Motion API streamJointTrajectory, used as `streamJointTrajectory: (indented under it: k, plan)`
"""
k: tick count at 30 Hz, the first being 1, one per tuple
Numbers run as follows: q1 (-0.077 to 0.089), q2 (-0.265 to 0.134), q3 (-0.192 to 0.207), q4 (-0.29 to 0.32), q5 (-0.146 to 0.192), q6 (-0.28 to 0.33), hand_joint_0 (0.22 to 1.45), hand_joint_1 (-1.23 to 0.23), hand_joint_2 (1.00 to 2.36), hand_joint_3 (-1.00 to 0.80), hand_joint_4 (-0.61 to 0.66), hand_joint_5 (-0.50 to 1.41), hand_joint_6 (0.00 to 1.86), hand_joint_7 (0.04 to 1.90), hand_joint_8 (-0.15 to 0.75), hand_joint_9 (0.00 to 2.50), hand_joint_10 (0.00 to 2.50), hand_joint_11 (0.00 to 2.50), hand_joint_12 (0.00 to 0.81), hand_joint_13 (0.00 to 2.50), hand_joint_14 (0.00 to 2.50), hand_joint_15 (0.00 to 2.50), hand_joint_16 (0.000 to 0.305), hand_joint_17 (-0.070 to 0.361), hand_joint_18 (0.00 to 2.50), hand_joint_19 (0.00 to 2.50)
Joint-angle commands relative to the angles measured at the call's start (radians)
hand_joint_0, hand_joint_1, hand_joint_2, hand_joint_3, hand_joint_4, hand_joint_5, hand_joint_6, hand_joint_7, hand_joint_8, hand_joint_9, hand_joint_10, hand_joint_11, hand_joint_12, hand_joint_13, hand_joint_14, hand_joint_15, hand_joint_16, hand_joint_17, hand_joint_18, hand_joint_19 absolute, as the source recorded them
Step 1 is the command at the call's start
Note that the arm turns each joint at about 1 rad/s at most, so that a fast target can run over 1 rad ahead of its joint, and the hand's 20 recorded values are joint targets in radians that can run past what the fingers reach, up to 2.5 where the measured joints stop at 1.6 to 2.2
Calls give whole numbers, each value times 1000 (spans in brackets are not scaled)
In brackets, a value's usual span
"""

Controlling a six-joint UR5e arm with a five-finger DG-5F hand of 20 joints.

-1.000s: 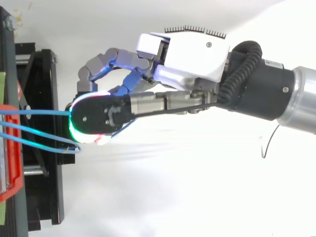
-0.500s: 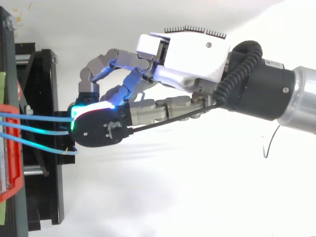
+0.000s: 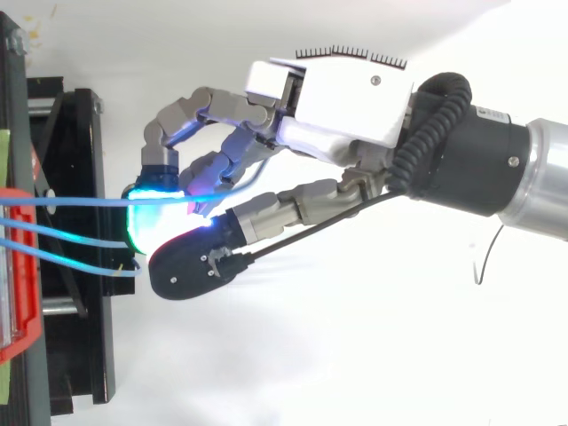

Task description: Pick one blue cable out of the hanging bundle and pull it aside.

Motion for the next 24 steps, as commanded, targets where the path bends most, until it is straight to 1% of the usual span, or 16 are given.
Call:
streamJointTrajectory:
  k: [1, 2, 5, 8, 9, 10, 11, 12, 13, 14, 15, 16, 17, 20, 21, 24]
  plan:
    - [0, 0, 0, 0, 0, 0, 694, -859, 1000, -500, 24, -161, 922, 1003, 249, 961, 18, 536, 323, 713, 18, 469, 42, 96, 610, 514]
    - [1, 0, 0, 0, 0, 0, 678, -851, 1000, -500, 43, -161, 923, 977, 248, 965, 16, 546, 323, 714, 18, 463, 42, 95, 610, 517]
    - [0, 0, 0, 0, 1, 0, 569, -797, 1000, -500, 78, -148, 919, 968, 266, 1012, 18, 556, 323, 726, 18, 476, 43, 98, 616, 534]
    - [0, 0, 0, 0, 1, 0, 476, -625, 1000, -500, 93, -139, 915, 958, 295, 1051, 14, 540, 356, 756, 17, 485, 50, 112, 657, 535]
    - [0, 0, 0, 0, 1, 0, 462, -560, 1000, -500, 97, -138, 914, 962, 312, 1064, 14, 540, 361, 760, 19, 488, 52, 116, 664, 539]
    - [0, 0, 0, 0, 1, 0, 461, -466, 1000, -500, 93, -137, 912, 966, 314, 1075, 14, 540, 365, 765, 17, 495, 52, 117, 664, 544]
    - [0, 0, 0, 0, 1, 0, 465, -410, 1000, -500, 92, -136, 910, 972, 314, 1081, 14, 535, 366, 768, 17, 489, 52, 117, 661, 548]
    - [0, 0, 0, 0, 1, 0, 475, -356, 1000, -500, 89, -135, 908, 974, 312, 1078, 16, 534, 363, 767, 18, 494, 51, 115, 653, 560]
    - [0, 0, 0, 0, 1, 0, 514, -323, 1000, -500, 78, -136, 904, 1002, 298, 1071, 15, 530, 347, 755, 20, 496, 48, 108, 629, 576]
    - [0, 0, 0, 0, 1, 2, 524, -325, 1000, -500, 76, -136, 904, 996, 297, 1076, 15, 529, 346, 752, 20, 499, 47, 107, 622, 582]
    - [1, 3, 0, -2, 1, 0, 554, -358, 1000, -500, 72, -137, 904, 997, 297, 1070, 16, 543, 340, 748, 20, 500, 46, 103, 612, 582]
    - [0, 3, 0, 0, 1, 0, 572, -446, 1001, -480, 68, -138, 903, 996, 293, 1069, 16, 547, 339, 745, 19, 499, 45, 102, 608, 585]
    - [0, 5, 0, 0, 1, 0, 574, -536, 1008, -404, 66, -139, 902, 994, 294, 1055, 18, 544, 340, 744, 19, 499, 45, 102, 608, 583]
    - [0, 6, -1, 0, 3, 0, 565, -708, 1015, -207, 77, -148, 909, 1001, 301, 997, 17, 548, 355, 734, 18, 493, 49, 109, 637, 560]
    - [1, 6, 0, 0, 4, 0, 574, -741, 1017, -172, 79, -152, 914, 1011, 295, 988, 17, 540, 349, 725, 19, 487, 47, 106, 626, 565]
    - [0, 5, 0, 0, 6, -18, 584, -772, 1020, -139, 75, -154, 918, 1019, 286, 958, 16, 546, 339, 705, 18, 491, 45, 102, 608, 566]
